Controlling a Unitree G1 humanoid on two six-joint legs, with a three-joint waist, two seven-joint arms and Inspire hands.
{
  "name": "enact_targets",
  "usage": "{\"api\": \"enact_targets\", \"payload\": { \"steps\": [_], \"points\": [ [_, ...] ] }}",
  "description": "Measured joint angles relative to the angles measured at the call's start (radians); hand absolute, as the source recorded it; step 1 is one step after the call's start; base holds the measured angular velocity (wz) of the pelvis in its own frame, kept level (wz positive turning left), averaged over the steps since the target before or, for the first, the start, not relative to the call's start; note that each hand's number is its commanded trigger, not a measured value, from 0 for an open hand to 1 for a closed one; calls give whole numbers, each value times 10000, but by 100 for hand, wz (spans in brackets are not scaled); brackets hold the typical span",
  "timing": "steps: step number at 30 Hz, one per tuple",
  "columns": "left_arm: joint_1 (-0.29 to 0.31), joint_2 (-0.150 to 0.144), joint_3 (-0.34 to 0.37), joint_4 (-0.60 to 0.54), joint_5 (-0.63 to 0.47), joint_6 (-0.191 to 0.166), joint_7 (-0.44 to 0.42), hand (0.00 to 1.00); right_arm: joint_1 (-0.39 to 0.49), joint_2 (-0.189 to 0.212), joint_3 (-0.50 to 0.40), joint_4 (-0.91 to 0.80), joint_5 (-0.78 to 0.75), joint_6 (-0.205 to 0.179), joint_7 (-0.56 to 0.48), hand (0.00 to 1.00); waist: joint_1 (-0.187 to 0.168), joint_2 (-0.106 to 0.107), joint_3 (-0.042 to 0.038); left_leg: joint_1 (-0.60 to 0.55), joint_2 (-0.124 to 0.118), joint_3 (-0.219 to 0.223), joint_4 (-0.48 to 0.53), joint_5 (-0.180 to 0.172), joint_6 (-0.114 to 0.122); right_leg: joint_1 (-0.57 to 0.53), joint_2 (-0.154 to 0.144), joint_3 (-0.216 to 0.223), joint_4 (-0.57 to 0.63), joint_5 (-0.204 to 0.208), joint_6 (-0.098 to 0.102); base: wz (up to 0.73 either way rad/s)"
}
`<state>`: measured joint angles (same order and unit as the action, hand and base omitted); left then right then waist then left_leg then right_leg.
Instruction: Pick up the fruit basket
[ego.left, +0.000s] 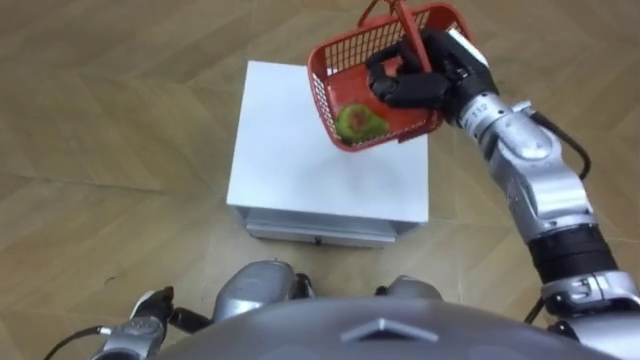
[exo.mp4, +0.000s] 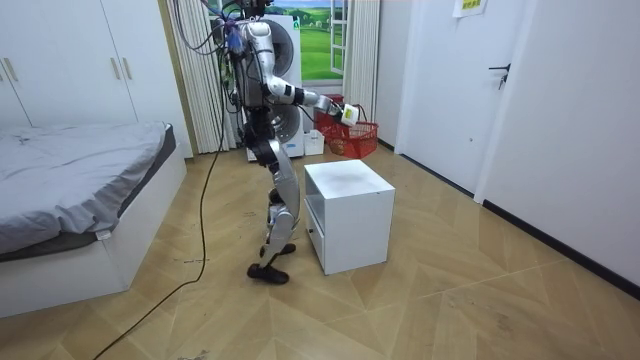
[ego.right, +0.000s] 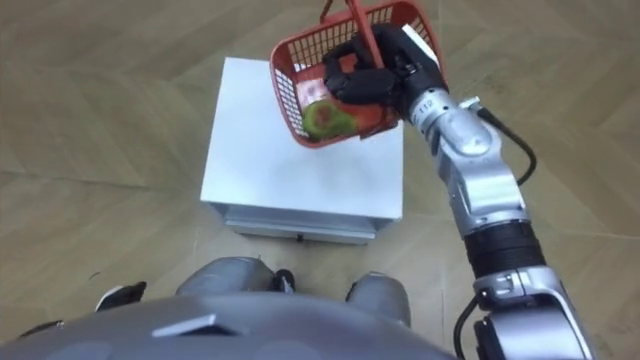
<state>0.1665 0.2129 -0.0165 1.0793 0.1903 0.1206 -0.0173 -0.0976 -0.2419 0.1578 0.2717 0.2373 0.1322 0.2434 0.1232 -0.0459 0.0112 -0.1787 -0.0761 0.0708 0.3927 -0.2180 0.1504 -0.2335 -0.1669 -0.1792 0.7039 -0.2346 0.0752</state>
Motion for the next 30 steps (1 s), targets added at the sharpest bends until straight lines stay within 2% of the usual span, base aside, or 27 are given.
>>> {"api": "enact_targets", "payload": {
  "steps": [2,3,4,5,7,12,15,19,22,23,25,28,30],
  "points": [
    [-5,-4,-291,3,-36,-46,74,0,10,26,167,59,19,19,-2,100,46,-48,-32,55,-32,-1,-60,-14,16,-160,223,8,-1311,22,-63,13],
    [-34,-8,-468,7,-27,-38,93,0,-2,76,237,142,13,18,1,100,135,-29,-16,164,-58,-9,-164,-34,6,-132,403,85,-2244,277,-250,9],
    [-75,-9,-502,16,-20,-40,102,0,-4,92,303,177,14,18,8,100,184,-61,-26,194,-109,-8,-217,-114,-14,-115,556,134,-2981,1080,-412,3],
    [-107,-83,-500,113,-13,-25,133,0,-29,88,348,294,13,16,8,100,277,10,-32,246,-34,-29,-297,-156,-55,23,699,79,-3219,1148,-461,0],
    [-106,-87,-485,233,-3,-31,129,0,-47,95,386,359,-7,15,60,100,431,100,34,332,28,-113,-514,-168,-91,219,832,46,-3591,1222,-476,1],
    [-24,-70,-648,404,-14,80,98,0,-106,89,411,1130,-12,-16,179,100,434,146,69,317,67,-297,-673,-168,-115,239,922,-5,-3861,1220,-473,8],
    [-15,-78,-814,410,-26,110,54,0,-118,110,804,1627,-11,-21,107,100,488,185,94,258,82,-310,-719,-169,-115,235,950,-16,-4012,1221,-472,3],
    [-5,-108,-850,396,-17,80,32,0,-122,330,950,1893,-4,-20,127,100,487,317,165,143,87,-302,-826,-170,-115,176,908,-259,-4140,1221,-463,0],
    [68,-90,-1059,398,-18,111,-113,0,-372,501,951,2330,157,-135,252,100,465,485,166,133,85,-308,-932,-173,-112,96,913,-278,-4130,1221,-463,0],
    [73,-105,-1111,393,-19,112,-155,0,-444,564,951,2563,364,-190,263,90,436,538,156,70,82,-303,-924,-173,-112,35,910,-278,-4132,1221,-463,0],
    [152,-132,-1245,408,-26,113,-154,0,-444,685,952,3037,519,-324,309,0,435,638,110,52,86,-319,-919,-173,-112,32,910,-313,-4125,1218,-458,0],
    [246,-231,-1265,410,-26,144,-159,0,-439,745,952,3449,564,-323,310,0,400,753,59,-38,82,-359,-933,-173,-113,-64,824,-437,-4092,1207,-447,2],
    [247,-252,-1271,422,-32,154,-169,0,-436,780,960,3505,695,-325,315,0,396,755,60,-133,81,-357,-897,-172,-114,-138,823,-438,-4101,1202,-447,0]
  ]
}}
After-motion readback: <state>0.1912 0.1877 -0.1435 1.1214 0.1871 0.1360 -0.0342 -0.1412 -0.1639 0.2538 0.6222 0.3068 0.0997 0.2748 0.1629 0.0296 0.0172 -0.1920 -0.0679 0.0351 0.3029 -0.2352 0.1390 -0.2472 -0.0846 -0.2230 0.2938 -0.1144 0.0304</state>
